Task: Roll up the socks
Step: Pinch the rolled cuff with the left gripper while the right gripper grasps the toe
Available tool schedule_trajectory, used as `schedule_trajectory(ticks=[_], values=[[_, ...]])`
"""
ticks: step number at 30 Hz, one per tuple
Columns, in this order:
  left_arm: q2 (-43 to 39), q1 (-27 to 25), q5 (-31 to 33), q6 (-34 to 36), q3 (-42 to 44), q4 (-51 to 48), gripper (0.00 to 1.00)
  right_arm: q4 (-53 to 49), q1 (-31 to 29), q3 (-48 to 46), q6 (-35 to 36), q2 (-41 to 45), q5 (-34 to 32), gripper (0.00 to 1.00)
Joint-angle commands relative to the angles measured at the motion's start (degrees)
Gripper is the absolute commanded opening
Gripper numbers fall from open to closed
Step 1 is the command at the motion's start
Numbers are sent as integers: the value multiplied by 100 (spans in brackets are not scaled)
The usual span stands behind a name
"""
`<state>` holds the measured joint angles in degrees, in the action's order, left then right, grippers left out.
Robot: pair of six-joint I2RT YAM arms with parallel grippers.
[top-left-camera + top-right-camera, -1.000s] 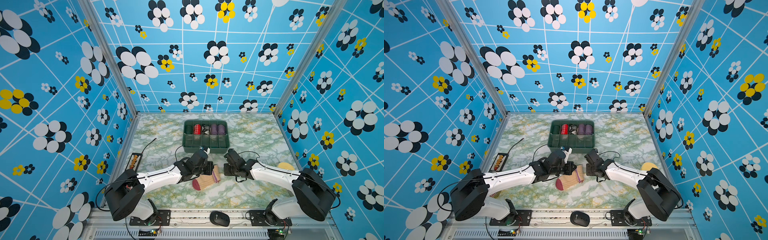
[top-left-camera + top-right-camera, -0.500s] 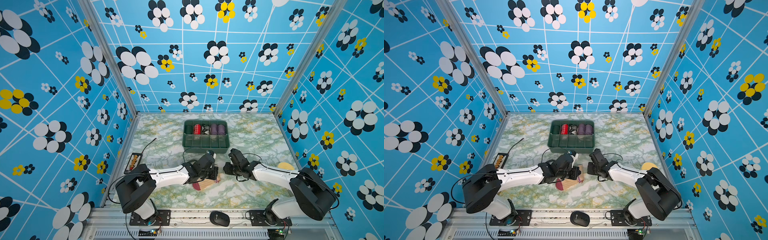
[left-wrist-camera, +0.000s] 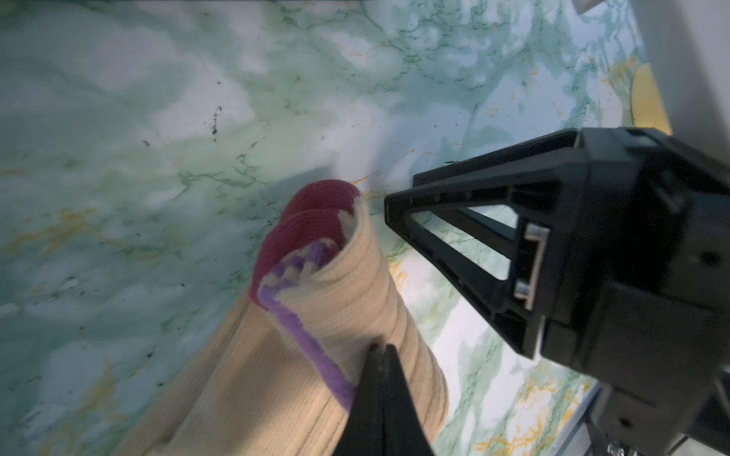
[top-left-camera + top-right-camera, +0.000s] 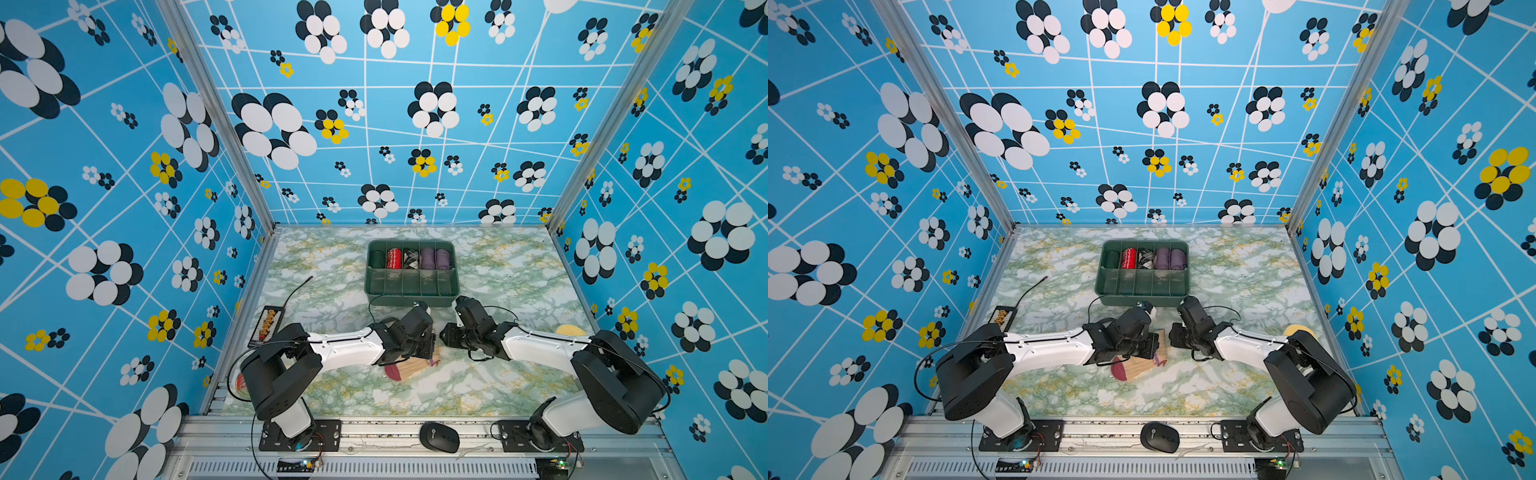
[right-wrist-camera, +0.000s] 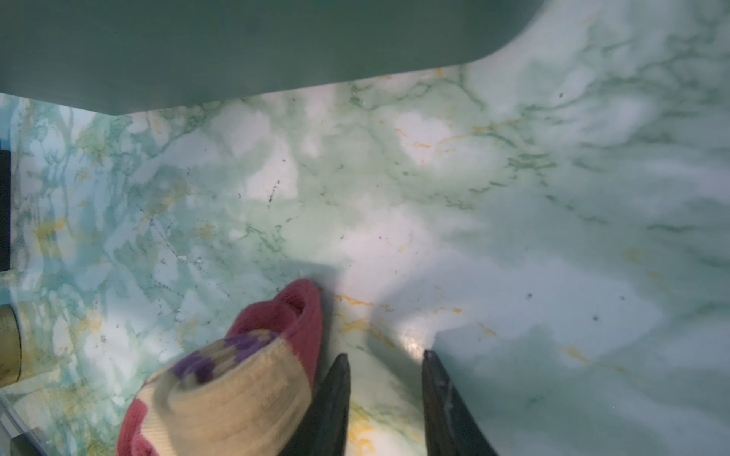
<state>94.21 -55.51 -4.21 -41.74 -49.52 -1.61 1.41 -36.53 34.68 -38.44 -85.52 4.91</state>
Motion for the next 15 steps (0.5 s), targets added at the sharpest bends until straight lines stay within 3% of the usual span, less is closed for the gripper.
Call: schedule_trajectory(ticks=[1,15], values=[[71,31,181,148,-8,-321,0,-91,32,-170,-85,-180,190,34],[-46,118,200,56,370,-504,0,-53,31,-295,-7,-258,751,31]])
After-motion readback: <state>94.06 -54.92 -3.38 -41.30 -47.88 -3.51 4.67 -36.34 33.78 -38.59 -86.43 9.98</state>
